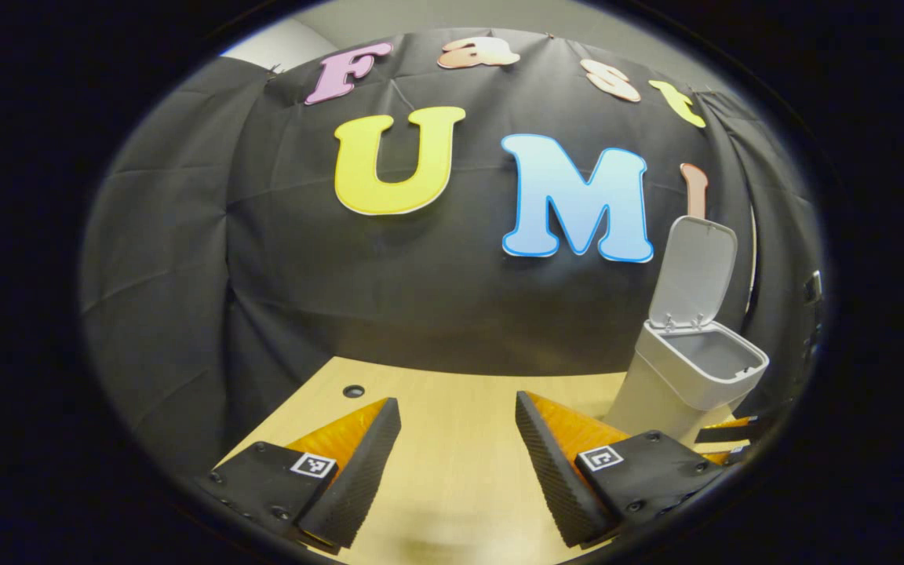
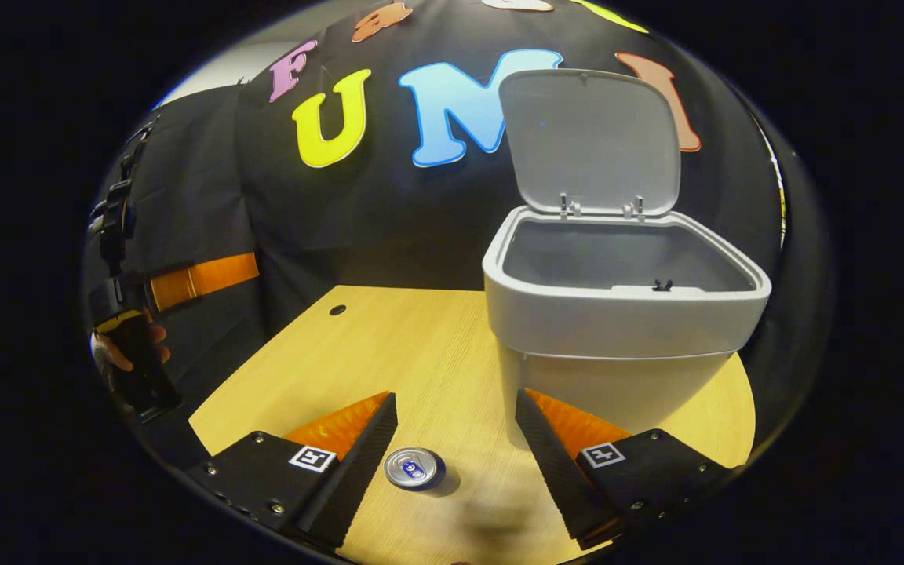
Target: Press the lid of the desktop garbage bin to open it, pick up the crumpled paper on the desktop and throw it into the bin, then pick up the pop can on the desktop and drop it into the bin, and finally close the garbage bin lid.
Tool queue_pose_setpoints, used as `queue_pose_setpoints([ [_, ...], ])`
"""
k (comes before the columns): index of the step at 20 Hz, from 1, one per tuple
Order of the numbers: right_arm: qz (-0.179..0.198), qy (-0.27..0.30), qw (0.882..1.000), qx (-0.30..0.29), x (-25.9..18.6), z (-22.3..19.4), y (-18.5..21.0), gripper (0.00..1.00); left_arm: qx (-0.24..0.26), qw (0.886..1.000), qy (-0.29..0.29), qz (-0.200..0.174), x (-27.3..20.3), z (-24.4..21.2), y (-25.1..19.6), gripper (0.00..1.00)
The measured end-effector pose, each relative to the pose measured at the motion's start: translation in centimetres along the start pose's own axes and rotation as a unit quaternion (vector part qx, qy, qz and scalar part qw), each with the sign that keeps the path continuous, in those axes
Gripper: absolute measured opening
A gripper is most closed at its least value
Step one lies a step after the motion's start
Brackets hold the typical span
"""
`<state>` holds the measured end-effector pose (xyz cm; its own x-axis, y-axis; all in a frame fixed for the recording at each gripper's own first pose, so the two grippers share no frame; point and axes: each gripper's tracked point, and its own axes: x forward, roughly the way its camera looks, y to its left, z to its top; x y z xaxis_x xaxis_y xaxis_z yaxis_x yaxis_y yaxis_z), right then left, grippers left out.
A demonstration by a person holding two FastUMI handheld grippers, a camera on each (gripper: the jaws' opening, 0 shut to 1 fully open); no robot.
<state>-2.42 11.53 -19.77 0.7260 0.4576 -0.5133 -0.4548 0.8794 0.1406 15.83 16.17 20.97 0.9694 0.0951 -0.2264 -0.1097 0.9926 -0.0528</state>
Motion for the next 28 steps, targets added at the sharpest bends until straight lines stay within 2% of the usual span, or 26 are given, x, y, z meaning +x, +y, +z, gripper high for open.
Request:
queue_pose_setpoints([
  [1, 0.005, 0.007, 1.000, -0.005, 0.5, -0.5, 0.4, 0.98, 0.001, 1.000, 0.000, 0.002, -0.1, -0.1, 0.2, 0.97],
  [2, 0.011, 0.014, 1.000, -0.010, 0.8, -1.0, 0.6, 0.98, 0.001, 1.000, 0.001, 0.004, -0.2, -0.1, 0.3, 1.00],
  [3, 0.016, 0.022, 1.000, -0.014, 1.0, -1.6, 1.0, 0.98, 0.001, 1.000, 0.002, 0.005, -0.4, -0.2, 0.4, 0.97],
  [5, 0.028, 0.041, 0.998, -0.023, 1.7, -3.0, 1.6, 0.98, 0.000, 1.000, 0.005, 0.009, -0.5, -0.4, 0.7, 1.00],
  [6, 0.034, 0.051, 0.998, -0.027, 1.9, -3.7, 1.9, 0.98, -0.001, 1.000, 0.006, 0.010, -0.6, -0.6, 0.8, 0.97],
  [10, 0.051, 0.074, 0.995, -0.049, 2.6, -5.6, 2.9, 0.98, -0.002, 1.000, 0.012, 0.016, -0.8, -1.1, 1.2, 0.97],
  [11, 0.055, 0.080, 0.994, -0.053, 2.9, -6.1, 3.1, 0.98, -0.002, 1.000, 0.013, 0.017, -1.0, -1.2, 1.3, 1.00],
  [12, 0.058, 0.086, 0.993, -0.057, 3.1, -6.6, 3.3, 0.98, -0.003, 1.000, 0.014, 0.018, -1.0, -1.3, 1.4, 0.97],
  [13, 0.062, 0.093, 0.992, -0.062, 3.4, -7.1, 3.4, 0.98, -0.003, 1.000, 0.015, 0.019, -1.1, -1.4, 1.4, 1.00],
  [15, 0.067, 0.104, 0.990, -0.073, 4.1, -7.9, 3.8, 0.98, -0.003, 1.000, 0.018, 0.021, -1.1, -1.7, 1.6, 0.97],
  [17, 0.070, 0.115, 0.988, -0.081, 4.8, -8.6, 3.9, 0.98, -0.005, 1.000, 0.021, 0.022, -1.2, -1.9, 1.7, 1.00],
  [18, 0.069, 0.121, 0.987, -0.084, 5.2, -8.8, 3.8, 0.98, -0.005, 0.999, 0.022, 0.023, -1.3, -2.0, 1.8, 0.97],
  [26, 0.056, 0.157, 0.979, -0.114, 6.6, -11.3, 3.6, 0.98, -0.008, 0.999, 0.028, 0.026, -1.2, -2.5, 2.3, 0.97],
  [28, 0.053, 0.158, 0.978, -0.122, 7.1, -11.1, 3.0, 0.85, -0.009, 0.999, 0.030, 0.025, -1.2, -2.6, 2.3, 0.97],
])
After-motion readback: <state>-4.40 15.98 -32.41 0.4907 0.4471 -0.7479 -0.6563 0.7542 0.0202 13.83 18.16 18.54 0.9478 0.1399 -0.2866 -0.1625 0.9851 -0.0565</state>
